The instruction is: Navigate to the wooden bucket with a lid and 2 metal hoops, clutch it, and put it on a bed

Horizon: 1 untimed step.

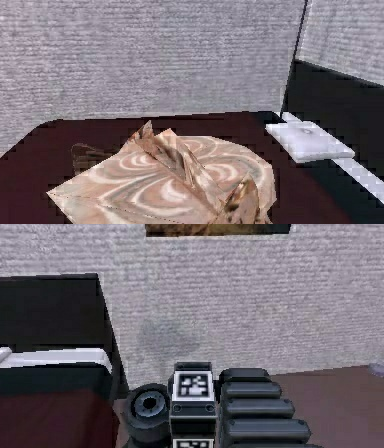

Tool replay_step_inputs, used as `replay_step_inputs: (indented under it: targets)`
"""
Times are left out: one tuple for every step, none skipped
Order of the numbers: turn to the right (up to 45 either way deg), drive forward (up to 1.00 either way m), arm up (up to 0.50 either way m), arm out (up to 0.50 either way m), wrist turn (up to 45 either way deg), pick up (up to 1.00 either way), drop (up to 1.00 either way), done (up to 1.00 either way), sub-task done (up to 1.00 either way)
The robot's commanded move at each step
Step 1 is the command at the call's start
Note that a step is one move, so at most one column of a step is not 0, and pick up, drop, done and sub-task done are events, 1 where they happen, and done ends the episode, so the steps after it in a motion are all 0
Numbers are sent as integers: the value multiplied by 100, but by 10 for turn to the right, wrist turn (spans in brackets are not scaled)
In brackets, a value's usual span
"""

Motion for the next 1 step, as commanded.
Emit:
replay_step_inputs:
  targets:
    - [-390, 0, 0, 0, 0, 0, 0, 0, 0]
